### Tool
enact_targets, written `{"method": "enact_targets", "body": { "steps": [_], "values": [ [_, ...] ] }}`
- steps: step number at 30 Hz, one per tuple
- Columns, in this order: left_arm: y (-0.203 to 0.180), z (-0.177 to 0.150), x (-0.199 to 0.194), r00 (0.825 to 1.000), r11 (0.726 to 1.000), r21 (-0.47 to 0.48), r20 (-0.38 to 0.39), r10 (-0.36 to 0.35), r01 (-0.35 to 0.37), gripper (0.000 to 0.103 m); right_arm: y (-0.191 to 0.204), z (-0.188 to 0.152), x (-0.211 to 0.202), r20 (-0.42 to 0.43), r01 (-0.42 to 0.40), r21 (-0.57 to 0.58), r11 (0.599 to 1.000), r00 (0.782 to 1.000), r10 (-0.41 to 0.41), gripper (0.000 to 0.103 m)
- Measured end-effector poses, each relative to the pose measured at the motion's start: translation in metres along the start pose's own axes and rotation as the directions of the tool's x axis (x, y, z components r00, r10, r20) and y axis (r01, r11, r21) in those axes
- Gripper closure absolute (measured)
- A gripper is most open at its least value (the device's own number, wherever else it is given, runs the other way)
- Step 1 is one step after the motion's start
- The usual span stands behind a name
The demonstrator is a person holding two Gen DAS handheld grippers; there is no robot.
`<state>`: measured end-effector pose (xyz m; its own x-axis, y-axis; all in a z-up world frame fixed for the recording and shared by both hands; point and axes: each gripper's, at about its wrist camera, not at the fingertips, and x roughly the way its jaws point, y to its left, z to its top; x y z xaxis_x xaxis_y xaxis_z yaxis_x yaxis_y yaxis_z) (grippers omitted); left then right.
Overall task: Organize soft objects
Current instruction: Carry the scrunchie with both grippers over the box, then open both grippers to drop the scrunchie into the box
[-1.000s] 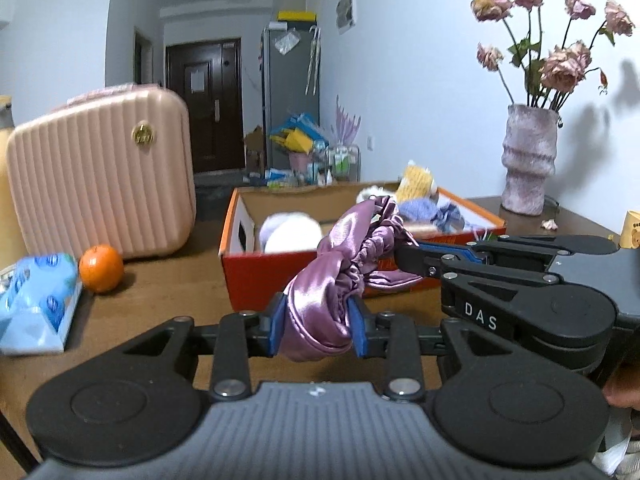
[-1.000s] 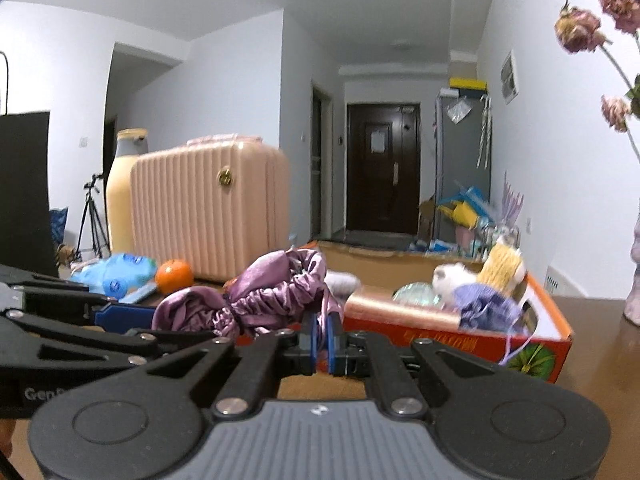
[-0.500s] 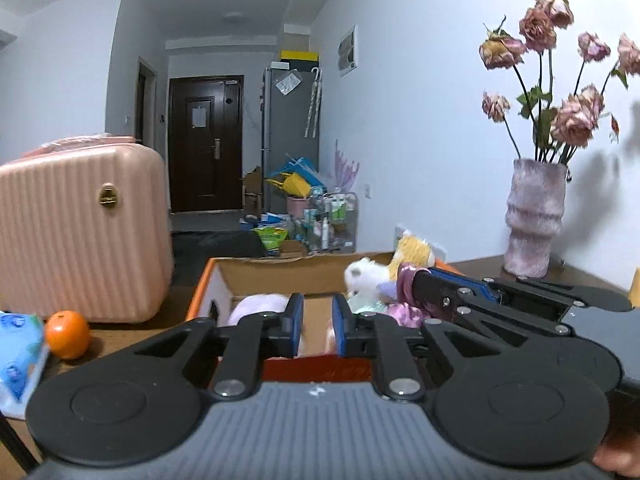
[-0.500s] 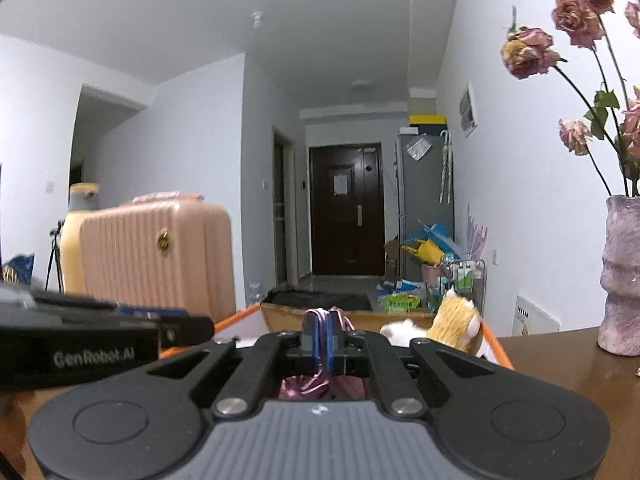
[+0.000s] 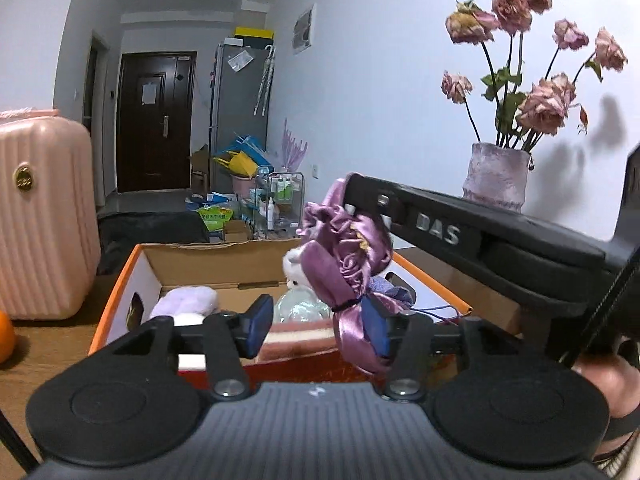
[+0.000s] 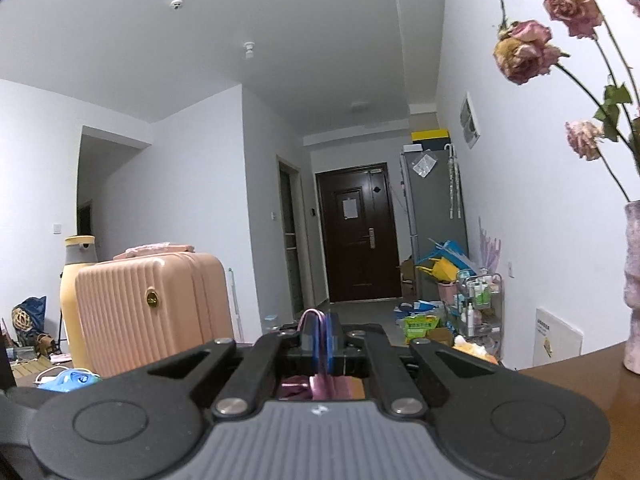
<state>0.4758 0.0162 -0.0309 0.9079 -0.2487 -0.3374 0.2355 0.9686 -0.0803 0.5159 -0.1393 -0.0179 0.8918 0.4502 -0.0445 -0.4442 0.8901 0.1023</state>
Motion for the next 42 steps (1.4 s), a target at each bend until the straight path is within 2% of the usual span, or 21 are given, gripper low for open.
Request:
{"method": "enact_targets", "body": {
  "steps": [2, 4, 8, 14, 19, 21, 22, 23, 24, 25, 26, 28, 32, 37, 40, 42],
  "values": [
    [-0.004, 0.001, 0.007, 1.000, 1.000, 0.016, 0.000, 0.006, -0.006, 0.043, -0.002, 0.001, 0.005, -0.001, -0.012, 0.001, 1.000, 1.000, 0.012, 0.099],
    [-0.005, 0.002, 0.015, 1.000, 1.000, 0.014, 0.004, 0.011, -0.011, 0.043, -0.005, 0.001, 0.010, -0.001, -0.011, 0.004, 1.000, 1.000, 0.011, 0.099],
    [0.001, 0.008, 0.030, 1.000, 1.000, -0.007, 0.013, 0.013, -0.013, 0.058, -0.009, 0.001, 0.021, 0.006, -0.020, 0.013, 1.000, 1.000, 0.020, 0.099],
    [0.007, 0.017, 0.049, 0.998, 0.998, -0.019, 0.035, 0.056, -0.056, 0.068, -0.011, 0.005, 0.039, 0.024, -0.014, 0.017, 1.000, 1.000, 0.014, 0.100],
    [0.016, 0.020, 0.064, 0.994, 0.993, -0.040, 0.029, 0.109, -0.108, 0.071, -0.019, -0.006, 0.061, -0.076, 0.060, 0.017, 0.998, 0.995, -0.058, 0.098],
    [0.020, 0.018, 0.070, 0.992, 0.991, -0.045, 0.005, 0.127, -0.127, 0.060, -0.026, -0.010, 0.066, -0.119, 0.103, 0.032, 0.994, 0.988, -0.099, 0.089],
    [0.022, 0.017, 0.072, 0.990, 0.989, -0.050, -0.005, 0.140, -0.140, 0.047, -0.031, -0.011, 0.067, -0.139, 0.120, 0.045, 0.992, 0.984, -0.113, 0.077],
    [0.023, 0.016, 0.073, 0.988, 0.986, -0.055, -0.012, 0.155, -0.156, 0.032, -0.035, -0.012, 0.068, -0.154, 0.134, 0.061, 0.989, 0.980, -0.124, 0.054],
    [0.025, 0.014, 0.073, 0.984, 0.983, -0.059, -0.012, 0.176, -0.177, 0.025, -0.039, -0.013, 0.068, -0.162, 0.154, 0.075, 0.985, 0.977, -0.141, 0.043],
    [0.027, 0.014, 0.071, 0.980, 0.978, -0.064, -0.005, 0.200, -0.199, 0.016, -0.044, -0.014, 0.067, -0.166, 0.176, 0.088, 0.980, 0.973, -0.160, 0.025],
    [0.028, 0.013, 0.070, 0.975, 0.973, -0.071, 0.000, 0.220, -0.220, 0.007, -0.048, -0.015, 0.066, -0.171, 0.191, 0.099, 0.977, 0.970, -0.173, 0.019],
    [0.032, 0.013, 0.068, 0.965, 0.962, -0.091, 0.010, 0.261, -0.259, 0.000, -0.056, -0.017, 0.065, -0.181, 0.208, 0.111, 0.972, 0.966, -0.186, 0.016],
    [0.034, 0.012, 0.066, 0.940, 0.934, -0.118, 0.020, 0.341, -0.337, 0.000, -0.066, -0.022, 0.057, -0.179, 0.231, 0.137, 0.963, 0.962, -0.206, 0.000],
    [0.036, 0.009, 0.055, 0.912, 0.907, -0.133, 0.044, 0.408, -0.399, 0.000, -0.068, -0.020, 0.038, -0.135, 0.237, 0.145, 0.960, 0.967, -0.218, 0.000],
    [0.039, 0.007, 0.042, 0.897, 0.892, -0.147, 0.058, 0.439, -0.427, 0.000, -0.068, -0.018, 0.023, -0.119, 0.213, 0.170, 0.962, 0.974, -0.195, 0.000],
    [0.040, 0.006, 0.034, 0.895, 0.889, -0.158, 0.054, 0.443, -0.430, 0.000, -0.067, -0.016, 0.009, -0.111, 0.200, 0.181, 0.963, 0.977, -0.182, 0.000]
  ]
}}
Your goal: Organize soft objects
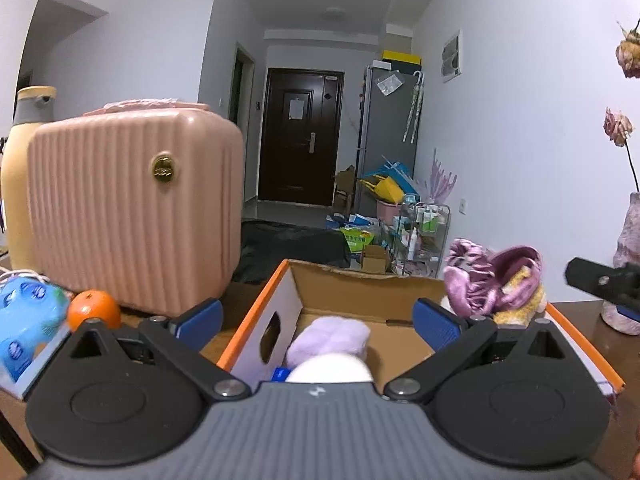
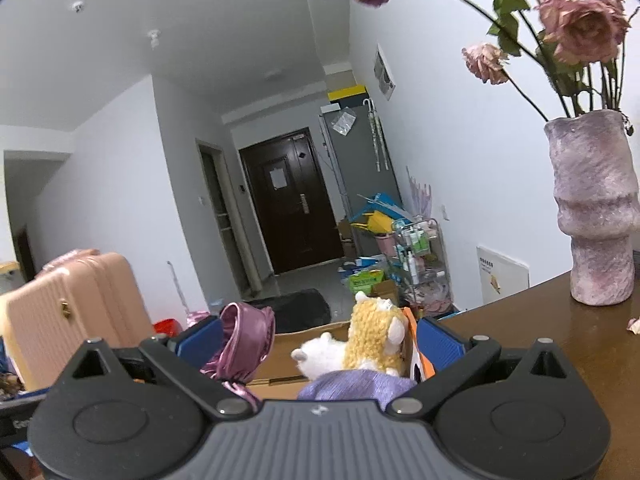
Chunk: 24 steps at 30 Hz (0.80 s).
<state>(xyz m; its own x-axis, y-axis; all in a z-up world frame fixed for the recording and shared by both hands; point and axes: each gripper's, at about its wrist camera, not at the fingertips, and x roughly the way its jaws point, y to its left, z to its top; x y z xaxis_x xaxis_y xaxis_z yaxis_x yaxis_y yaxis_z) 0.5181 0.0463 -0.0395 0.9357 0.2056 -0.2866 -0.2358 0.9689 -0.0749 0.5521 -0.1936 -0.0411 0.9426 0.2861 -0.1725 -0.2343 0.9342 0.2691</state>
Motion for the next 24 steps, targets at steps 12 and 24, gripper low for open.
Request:
{"method": "enact_targets", "body": {
  "steps": [12, 24],
  "values": [
    [0.018, -0.014, -0.061, 1.000, 1.000, -0.010, -0.007, 0.008, -0.008, 0.000, 0.009, -0.018, -0.080, 0.032, 0.037, -0.076, 0.996, 0.999, -0.035, 0.000],
    [0.036, -0.033, -0.135, 1.000, 1.000, 0.003, 0.009, 0.016, -0.016, 0.000, 0.026, -0.039, -0.167, 0.042, 0.049, -0.148, 0.988, 0.998, -0.043, 0.000]
  ]
}}
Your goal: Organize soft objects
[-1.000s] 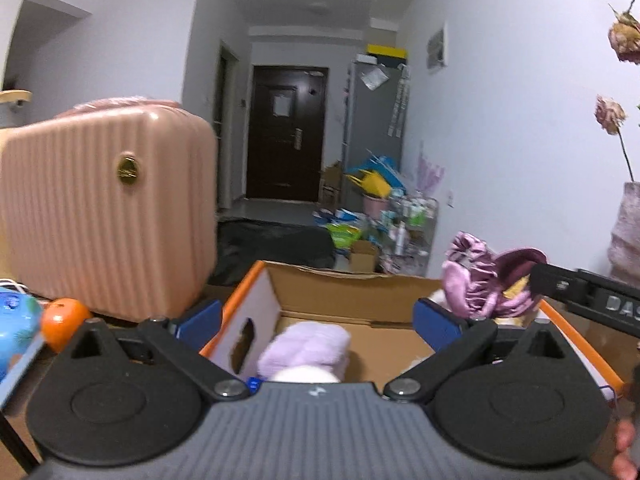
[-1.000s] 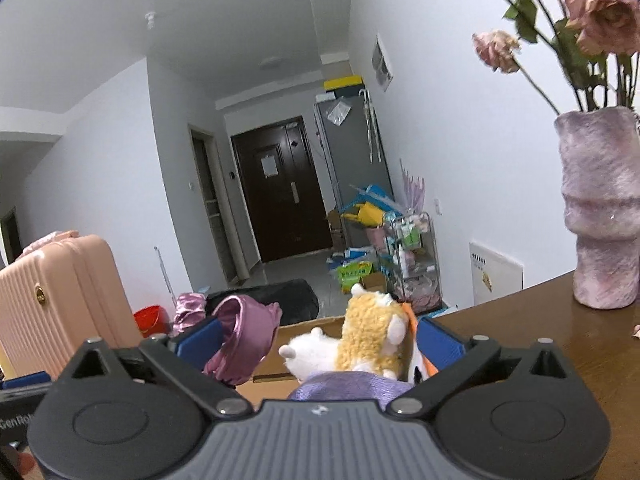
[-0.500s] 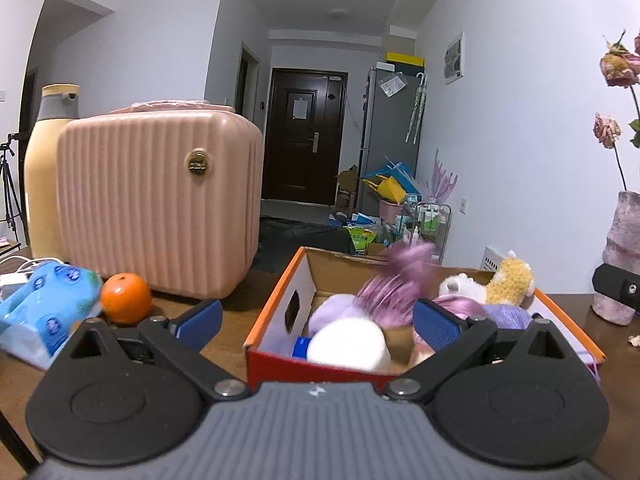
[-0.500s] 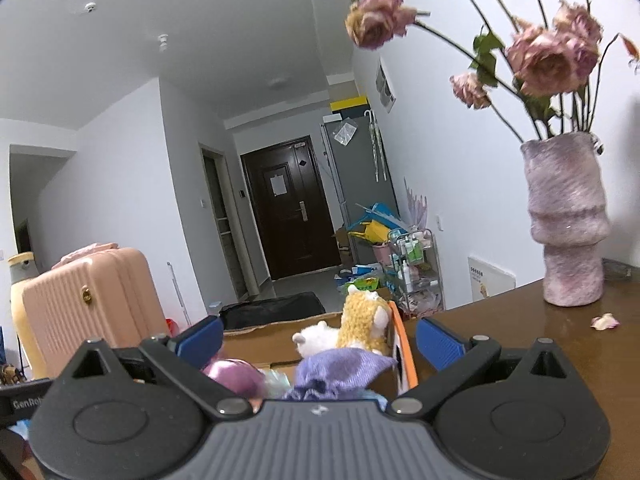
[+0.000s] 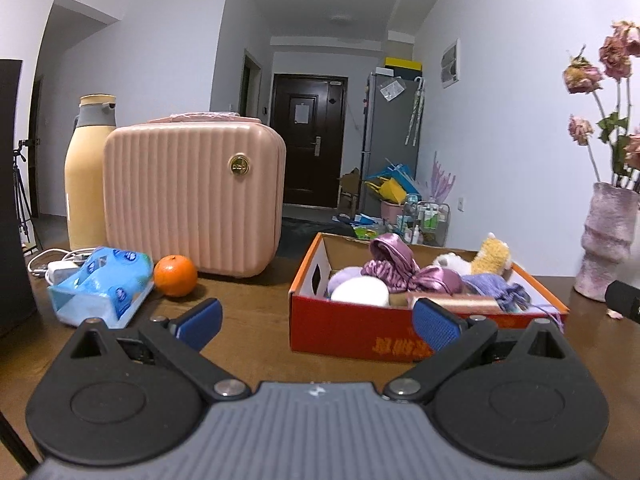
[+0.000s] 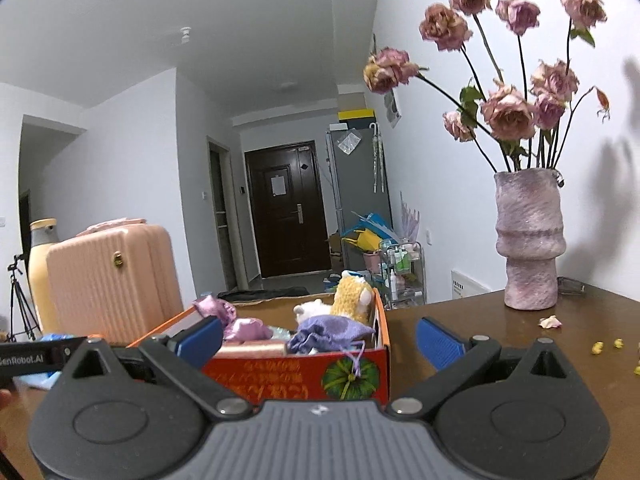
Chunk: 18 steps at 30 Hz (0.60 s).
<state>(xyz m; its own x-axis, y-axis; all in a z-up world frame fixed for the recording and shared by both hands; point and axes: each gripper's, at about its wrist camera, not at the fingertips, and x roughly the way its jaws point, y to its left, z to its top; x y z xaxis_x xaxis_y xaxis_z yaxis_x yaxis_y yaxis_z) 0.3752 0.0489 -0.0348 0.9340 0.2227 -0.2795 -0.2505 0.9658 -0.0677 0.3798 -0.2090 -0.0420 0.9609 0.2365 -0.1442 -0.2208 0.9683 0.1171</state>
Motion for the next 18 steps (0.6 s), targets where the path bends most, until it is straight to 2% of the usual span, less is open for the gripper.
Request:
{"method": "enact_targets", "body": {
  "steps": [7, 18],
  "values": [
    [0.005, -0.010, -0.052, 1.000, 0.999, 0.041, 0.016, -0.017, 0.017, 0.000, 0.014, -0.010, -0.055, -0.009, 0.003, -0.042, 0.999, 1.000, -0.003, 0.000],
    [0.013, -0.030, -0.157, 0.993, 0.991, 0.090, 0.063, -0.104, 0.098, 0.000, 0.021, -0.018, -0.163, 0.001, -0.008, -0.048, 0.999, 1.000, 0.008, 0.000]
  ]
}}
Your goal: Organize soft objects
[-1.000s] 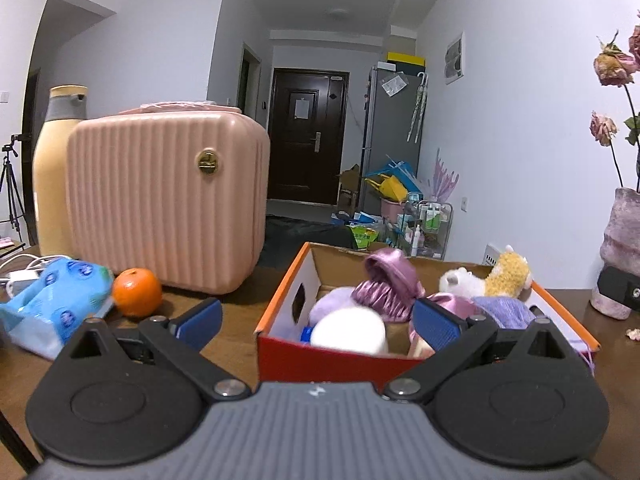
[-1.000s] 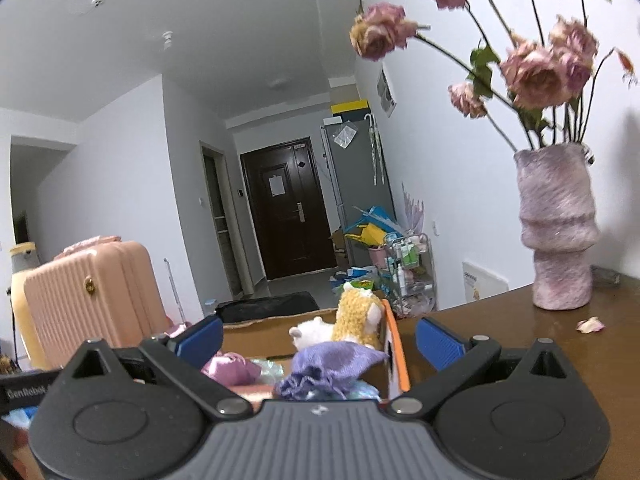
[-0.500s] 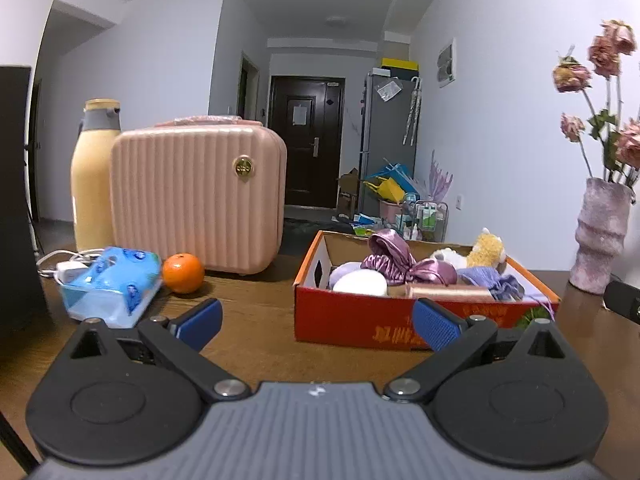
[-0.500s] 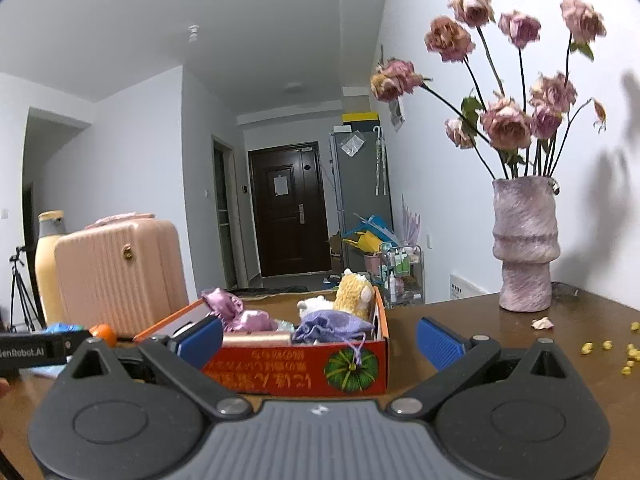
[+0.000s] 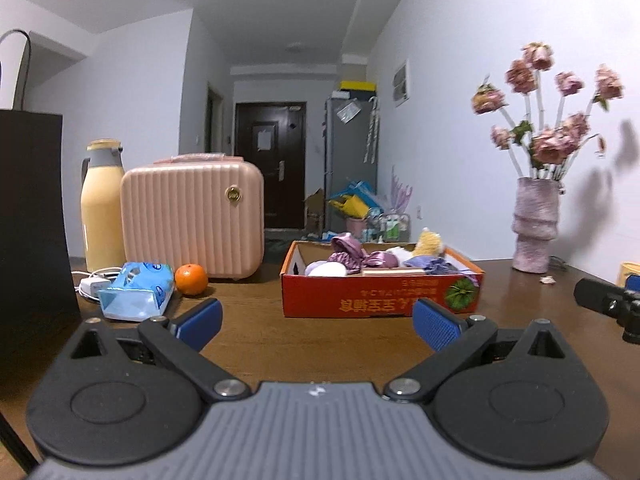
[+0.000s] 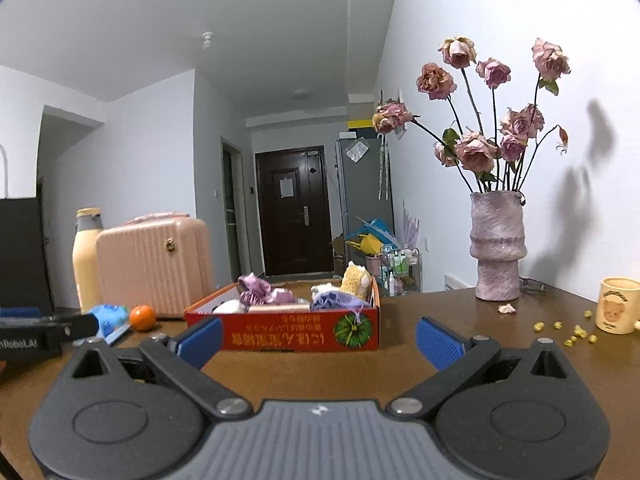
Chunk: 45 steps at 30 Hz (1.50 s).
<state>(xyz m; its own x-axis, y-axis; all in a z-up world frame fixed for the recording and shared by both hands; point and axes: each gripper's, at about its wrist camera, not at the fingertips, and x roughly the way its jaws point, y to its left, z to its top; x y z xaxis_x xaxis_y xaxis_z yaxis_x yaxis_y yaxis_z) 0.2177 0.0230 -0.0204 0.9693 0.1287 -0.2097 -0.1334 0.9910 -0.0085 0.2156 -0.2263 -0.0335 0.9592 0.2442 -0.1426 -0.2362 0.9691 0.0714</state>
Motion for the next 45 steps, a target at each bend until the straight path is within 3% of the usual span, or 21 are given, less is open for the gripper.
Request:
{"method": "enact_targets", "body": {
  "steps": [8, 15, 45],
  "values": [
    [-0.001, -0.017, -0.057, 0.999, 0.999, 0.023, 0.016, -0.047, 0.047, 0.000, 0.000, -0.003, -0.045, -0.042, 0.022, -0.011, 1.000, 0.999, -0.022, 0.000],
    [-0.001, -0.020, -0.080, 0.997, 0.998, 0.033, 0.041, -0.062, 0.061, 0.000, 0.005, -0.002, -0.065, -0.028, 0.027, -0.032, 0.999, 0.999, -0.028, 0.000],
    [-0.005, -0.020, -0.090, 0.995, 0.997, 0.047, 0.067, -0.071, 0.068, 0.000, 0.013, 0.003, -0.077, 0.003, 0.006, -0.052, 0.999, 1.000, -0.006, 0.000]
  ]
}}
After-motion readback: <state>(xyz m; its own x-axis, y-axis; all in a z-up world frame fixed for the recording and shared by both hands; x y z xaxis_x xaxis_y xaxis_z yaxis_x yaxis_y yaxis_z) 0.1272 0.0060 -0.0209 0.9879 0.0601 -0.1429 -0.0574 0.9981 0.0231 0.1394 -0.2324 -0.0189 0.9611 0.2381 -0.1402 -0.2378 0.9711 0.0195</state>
